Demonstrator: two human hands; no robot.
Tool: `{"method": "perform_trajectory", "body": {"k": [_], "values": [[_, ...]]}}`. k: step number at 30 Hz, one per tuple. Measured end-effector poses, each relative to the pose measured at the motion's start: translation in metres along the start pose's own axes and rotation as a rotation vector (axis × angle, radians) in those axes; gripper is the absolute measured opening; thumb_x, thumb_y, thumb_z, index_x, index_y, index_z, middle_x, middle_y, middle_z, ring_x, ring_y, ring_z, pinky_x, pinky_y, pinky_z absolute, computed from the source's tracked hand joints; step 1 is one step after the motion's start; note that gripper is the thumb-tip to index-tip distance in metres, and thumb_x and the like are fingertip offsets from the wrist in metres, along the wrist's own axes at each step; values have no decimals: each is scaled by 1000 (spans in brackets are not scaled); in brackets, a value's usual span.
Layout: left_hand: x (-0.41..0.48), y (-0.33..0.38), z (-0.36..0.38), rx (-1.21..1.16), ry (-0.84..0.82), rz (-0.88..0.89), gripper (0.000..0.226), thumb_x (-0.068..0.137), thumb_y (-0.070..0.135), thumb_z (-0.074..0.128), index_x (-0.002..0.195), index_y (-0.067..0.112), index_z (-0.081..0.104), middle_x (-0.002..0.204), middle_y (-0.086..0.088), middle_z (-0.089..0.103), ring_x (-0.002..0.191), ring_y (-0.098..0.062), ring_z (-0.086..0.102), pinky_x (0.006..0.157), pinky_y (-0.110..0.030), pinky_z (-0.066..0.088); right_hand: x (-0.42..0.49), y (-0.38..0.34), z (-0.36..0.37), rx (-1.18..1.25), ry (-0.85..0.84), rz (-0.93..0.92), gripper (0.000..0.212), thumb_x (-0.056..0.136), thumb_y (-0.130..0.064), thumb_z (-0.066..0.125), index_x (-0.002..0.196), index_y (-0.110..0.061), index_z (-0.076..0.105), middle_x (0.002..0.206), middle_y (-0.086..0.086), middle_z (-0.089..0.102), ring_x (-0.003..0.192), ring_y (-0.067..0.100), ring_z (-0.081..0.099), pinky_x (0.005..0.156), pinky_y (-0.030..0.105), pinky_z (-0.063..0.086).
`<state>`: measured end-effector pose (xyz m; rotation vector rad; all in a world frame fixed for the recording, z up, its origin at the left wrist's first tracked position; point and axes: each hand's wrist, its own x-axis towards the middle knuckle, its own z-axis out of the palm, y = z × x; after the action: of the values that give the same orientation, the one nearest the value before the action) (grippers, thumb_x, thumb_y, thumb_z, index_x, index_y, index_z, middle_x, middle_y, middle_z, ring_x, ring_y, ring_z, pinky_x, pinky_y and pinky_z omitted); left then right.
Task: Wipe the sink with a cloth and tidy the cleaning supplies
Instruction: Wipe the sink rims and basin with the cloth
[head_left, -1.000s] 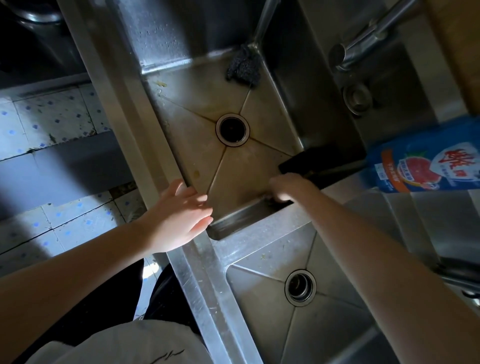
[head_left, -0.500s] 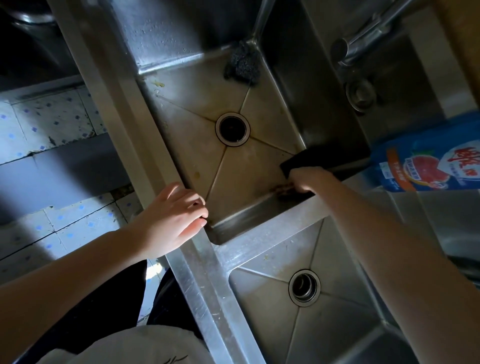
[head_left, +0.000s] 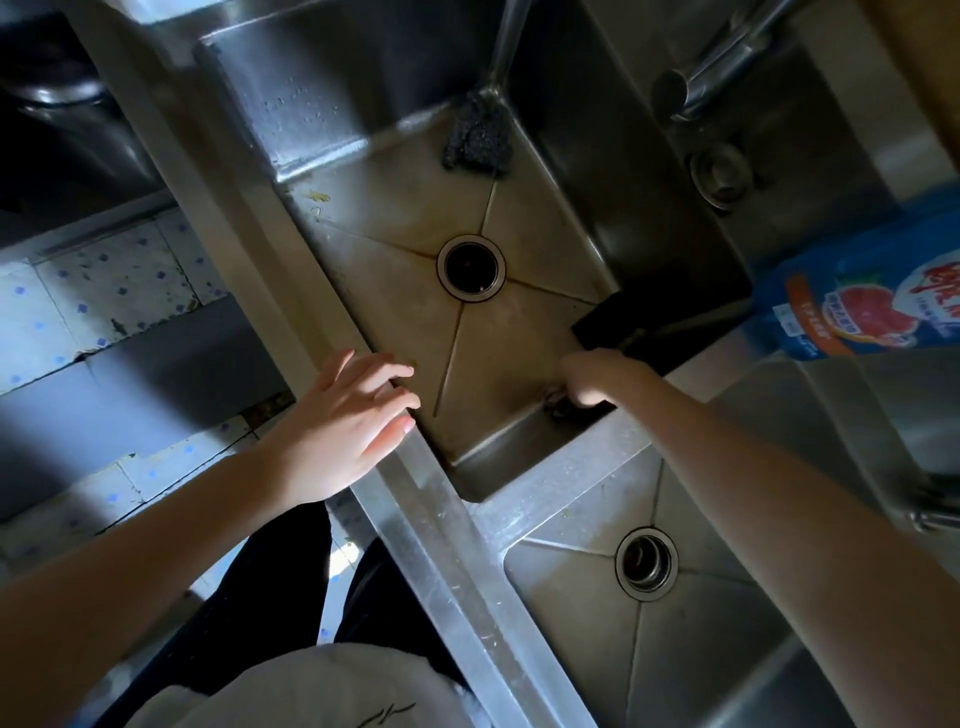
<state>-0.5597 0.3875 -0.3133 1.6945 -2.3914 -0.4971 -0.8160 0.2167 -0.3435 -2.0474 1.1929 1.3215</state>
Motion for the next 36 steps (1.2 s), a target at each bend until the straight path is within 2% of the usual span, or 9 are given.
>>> {"method": "perform_trajectory", "body": {"k": [4,7,14,18,21,27,30,32,36], "values": [[4,-18,-9,-38,-3,24,34,94,34,36,103,17,64,122,-4,52,113,-20,52,104,-46,29,-17,-59,17,73,-32,-137,22,90,-4,46,107,-2,60,106,17,65,88,30,60,66,30,42],[8,-33,-19,-65,-11,64,21,92,27,51,103,15,65,122,-6,52,111,-22,54,103,-51,31,-28,-83,18,146,-77,-147,23,90,-2,45,109,-2,59,107,16,64,87,30,60,62,28,40],[17,-68,-39,-61,-47,170,20,89,25,53,101,14,65,120,-7,55,108,-23,56,103,-52,32,-32,-105,10,432,-165,-7,28,88,2,43,111,3,59,108,19,64,80,26,55,65,29,40],[19,-91,-38,-32,-65,257,17,87,27,51,99,18,60,117,-5,55,105,-23,57,101,-51,33,-29,-125,17,559,-236,36,31,85,2,42,105,2,65,101,22,69,74,29,59,61,32,44],[23,-107,-38,2,-88,332,19,88,28,48,103,19,55,115,-3,54,106,-23,55,99,-49,36,-33,-128,16,670,-236,92,36,87,1,38,114,-2,63,98,18,69,70,26,59,55,29,46],[32,-120,-44,3,-128,326,24,91,33,43,111,22,53,111,3,54,104,-20,52,95,-43,37,-42,-143,12,811,-155,204,36,93,1,35,123,1,56,120,20,60,85,22,48,63,27,38],[37,-125,-48,44,-130,321,26,92,34,40,108,21,55,109,1,55,98,-22,55,90,-38,34,-34,-148,5,859,-143,210,34,92,3,38,120,5,58,110,21,63,84,24,49,68,31,40],[42,-128,-54,80,-98,290,25,91,33,42,105,19,57,107,0,57,95,-24,56,89,-36,29,-28,-153,-9,902,-174,175,33,96,0,36,120,5,58,106,21,64,80,28,55,73,37,50],[37,-131,-65,79,-49,160,30,90,34,38,102,19,60,104,-2,60,91,-28,57,89,-39,27,-13,-165,-42,1166,-65,33,35,97,0,42,131,-4,51,85,20,63,63,26,59,50,24,51]]}}
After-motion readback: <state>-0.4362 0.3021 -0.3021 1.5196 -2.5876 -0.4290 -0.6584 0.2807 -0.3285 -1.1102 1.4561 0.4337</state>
